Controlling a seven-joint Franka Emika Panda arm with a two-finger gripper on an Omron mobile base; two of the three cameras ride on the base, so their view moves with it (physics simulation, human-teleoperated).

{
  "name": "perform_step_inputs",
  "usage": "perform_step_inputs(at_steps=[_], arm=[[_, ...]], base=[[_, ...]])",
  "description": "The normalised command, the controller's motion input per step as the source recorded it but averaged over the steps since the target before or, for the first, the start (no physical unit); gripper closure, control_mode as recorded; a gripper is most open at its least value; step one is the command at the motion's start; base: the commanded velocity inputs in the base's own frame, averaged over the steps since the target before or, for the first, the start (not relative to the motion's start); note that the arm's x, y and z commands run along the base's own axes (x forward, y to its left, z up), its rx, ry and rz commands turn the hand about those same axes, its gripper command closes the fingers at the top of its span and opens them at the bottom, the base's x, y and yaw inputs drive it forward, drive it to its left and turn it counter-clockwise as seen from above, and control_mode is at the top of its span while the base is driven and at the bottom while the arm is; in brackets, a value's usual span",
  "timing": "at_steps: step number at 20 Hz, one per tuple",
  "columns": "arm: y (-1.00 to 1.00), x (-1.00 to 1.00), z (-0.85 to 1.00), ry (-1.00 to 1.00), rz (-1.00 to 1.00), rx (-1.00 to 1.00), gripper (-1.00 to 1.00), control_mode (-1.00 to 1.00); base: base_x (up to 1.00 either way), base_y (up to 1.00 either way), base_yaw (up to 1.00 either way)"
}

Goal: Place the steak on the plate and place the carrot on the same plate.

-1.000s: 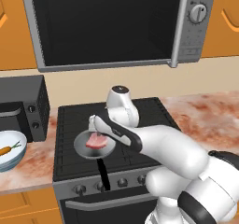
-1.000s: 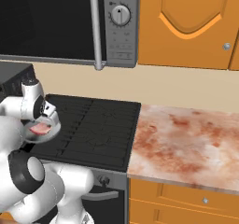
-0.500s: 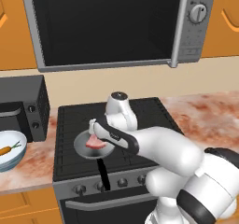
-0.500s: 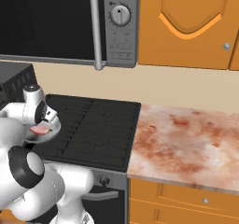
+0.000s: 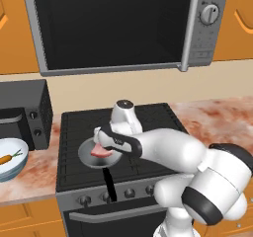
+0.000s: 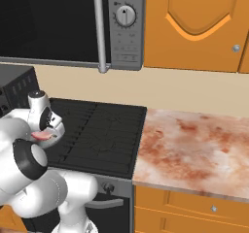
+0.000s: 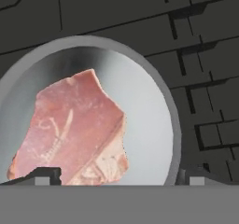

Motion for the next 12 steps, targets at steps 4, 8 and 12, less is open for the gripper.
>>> perform_step_inputs(at_steps=[4, 8, 12], arm=[[0.15, 0.00, -0.11, 0.00, -0.01, 0.00, -1.00, -1.00], [0.07, 0.00, -0.15, 0.00, -0.01, 0.00, -1.00, -1.00], [0.05, 0.00, -0.21, 0.00, -0.02, 0.00, -1.00, -1.00]], base=[[0.00, 0.00, 0.00], [0.00, 0.00, 0.00], [0.00, 0.00, 0.00]])
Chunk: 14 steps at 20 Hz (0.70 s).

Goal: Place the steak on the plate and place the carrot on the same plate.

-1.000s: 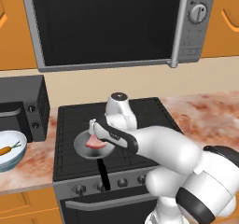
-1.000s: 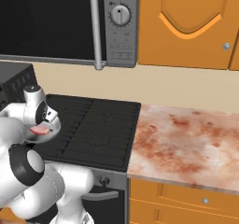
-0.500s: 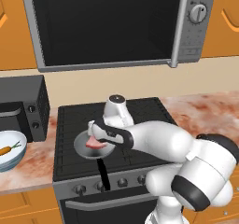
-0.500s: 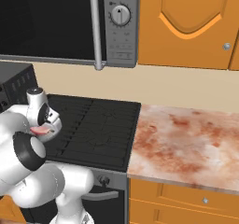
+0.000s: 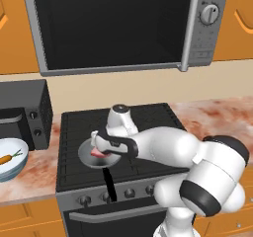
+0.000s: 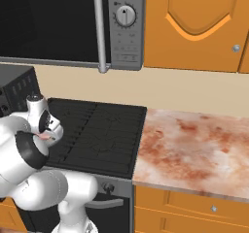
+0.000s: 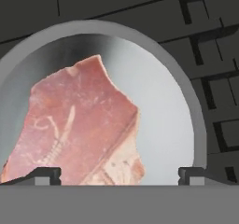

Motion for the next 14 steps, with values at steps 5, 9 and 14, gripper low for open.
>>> perform_step_inputs(at_steps=[5, 9, 14], arm=[[0.07, 0.00, -0.19, 0.00, -0.02, 0.00, -1.00, -1.00], [0.05, 0.00, -0.17, 0.00, -0.02, 0.00, -1.00, -1.00], [0.06, 0.06, -0.10, 0.01, -0.02, 0.00, -1.00, -1.00]], base=[[0.00, 0.00, 0.00], [0.00, 0.00, 0.00], [0.00, 0.00, 0.00]])
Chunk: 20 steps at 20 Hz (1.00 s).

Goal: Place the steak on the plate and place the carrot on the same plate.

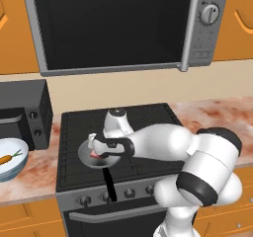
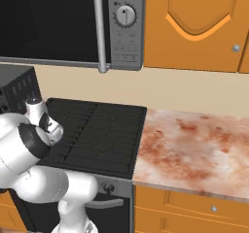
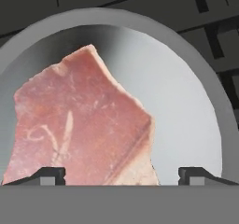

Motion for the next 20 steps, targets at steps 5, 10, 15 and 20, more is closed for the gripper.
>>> perform_step_inputs(at_steps=[5, 10, 15, 20], arm=[[0.01, 0.00, -0.10, 0.00, -0.01, 0.01, -1.00, -1.00], [0.07, 0.00, -0.16, 0.00, -0.01, 0.03, 1.00, -1.00], [0.10, 0.00, -0.19, 0.00, -0.01, 0.04, 1.00, -1.00], [0.15, 0.00, -0.01, 0.00, 0.00, 0.00, 1.00, -1.00]], base=[[0.00, 0.00, 0.00], [0.00, 0.00, 0.00], [0.00, 0.00, 0.00], [0.00, 0.00, 0.00]])
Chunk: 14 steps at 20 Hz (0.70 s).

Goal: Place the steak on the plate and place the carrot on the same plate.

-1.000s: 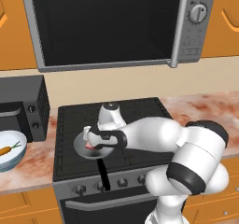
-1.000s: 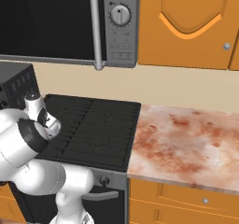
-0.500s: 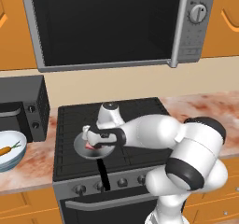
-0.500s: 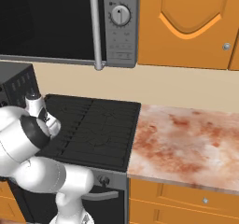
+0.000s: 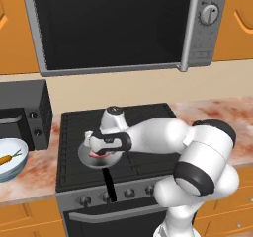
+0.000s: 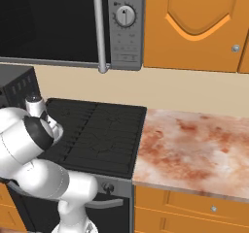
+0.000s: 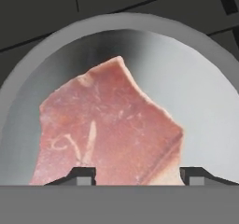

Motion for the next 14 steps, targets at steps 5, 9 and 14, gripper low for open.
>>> perform_step_inputs(at_steps=[5, 9, 14], arm=[[0.01, 0.00, 0.19, 0.00, 0.00, 0.00, 1.00, -1.00], [-0.01, -0.03, 0.53, 0.00, 0.00, 0.00, 1.00, -1.00], [-0.01, -0.12, 0.37, 0.00, 0.00, 0.00, 1.00, -1.00]], base=[[0.00, 0.00, 0.00], [0.00, 0.00, 0.00], [0.00, 0.00, 0.00]])
